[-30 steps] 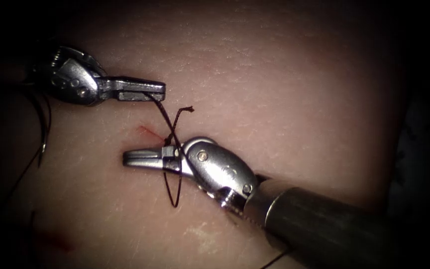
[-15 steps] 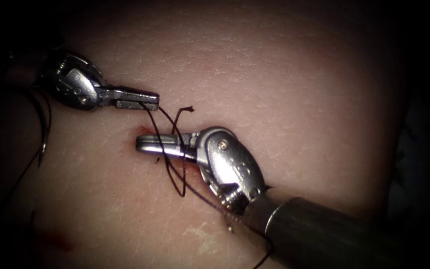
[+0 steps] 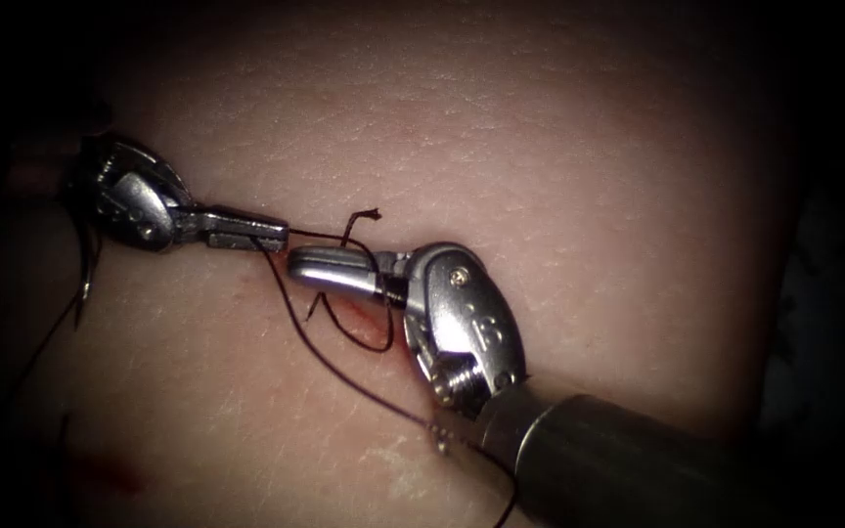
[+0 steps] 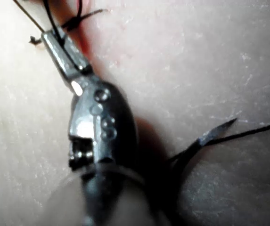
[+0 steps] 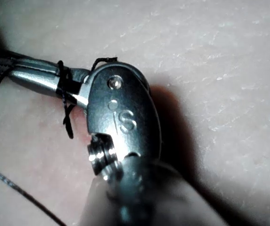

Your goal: Wound Closure

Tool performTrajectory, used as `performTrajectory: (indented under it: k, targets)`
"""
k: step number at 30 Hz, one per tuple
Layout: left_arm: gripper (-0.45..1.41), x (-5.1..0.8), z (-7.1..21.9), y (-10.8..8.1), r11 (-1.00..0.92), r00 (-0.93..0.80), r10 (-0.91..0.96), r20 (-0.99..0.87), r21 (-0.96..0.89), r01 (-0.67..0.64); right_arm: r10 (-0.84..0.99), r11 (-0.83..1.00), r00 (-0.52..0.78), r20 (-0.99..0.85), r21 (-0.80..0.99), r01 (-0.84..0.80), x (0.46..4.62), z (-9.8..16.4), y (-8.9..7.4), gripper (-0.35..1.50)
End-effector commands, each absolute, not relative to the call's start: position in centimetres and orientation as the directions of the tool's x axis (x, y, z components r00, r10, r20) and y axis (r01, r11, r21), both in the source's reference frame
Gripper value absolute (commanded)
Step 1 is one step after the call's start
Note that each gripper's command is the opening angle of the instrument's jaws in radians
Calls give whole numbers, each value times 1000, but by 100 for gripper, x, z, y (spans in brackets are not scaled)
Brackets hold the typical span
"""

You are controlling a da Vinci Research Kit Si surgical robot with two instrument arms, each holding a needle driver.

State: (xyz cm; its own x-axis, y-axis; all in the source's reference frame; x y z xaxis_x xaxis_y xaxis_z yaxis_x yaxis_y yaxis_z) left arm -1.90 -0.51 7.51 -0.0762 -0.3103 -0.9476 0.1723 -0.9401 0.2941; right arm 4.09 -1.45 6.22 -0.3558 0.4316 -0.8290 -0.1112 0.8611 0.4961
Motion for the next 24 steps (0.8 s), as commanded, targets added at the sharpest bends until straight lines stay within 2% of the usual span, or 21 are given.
performTrajectory:
  k: [1,4,8,11,15,18,24]
  targets:
    - [-45,-195,760,-58,-939,-81,-314,-946,297,177,442,852,-356,-823,509,-119,417,629,-150,-30]
    - [-45,-198,762,-70,-937,-91,-315,-945,294,186,456,838,-347,-820,527,-145,416,630,-149,-28]
    - [-45,-201,765,-81,-938,-98,-313,-944,292,185,481,812,-343,-807,558,-173,417,631,-149,-16]
    - [-45,-203,766,-90,-939,-106,-314,-943,293,182,510,780,-335,-792,590,-207,419,631,-150,10]
    - [-45,-213,760,-102,-939,-121,-319,-940,296,174,604,681,-346,-718,691,-243,425,632,-154,20]
    - [-45,-221,749,-108,-941,-131,-317,-939,294,168,663,594,-350,-662,749,-292,429,633,-155,56]
    - [-45,-235,722,-119,-945,-143,-310,-940,287,158,707,517,-288,-646,750,-413,427,634,-154,111]
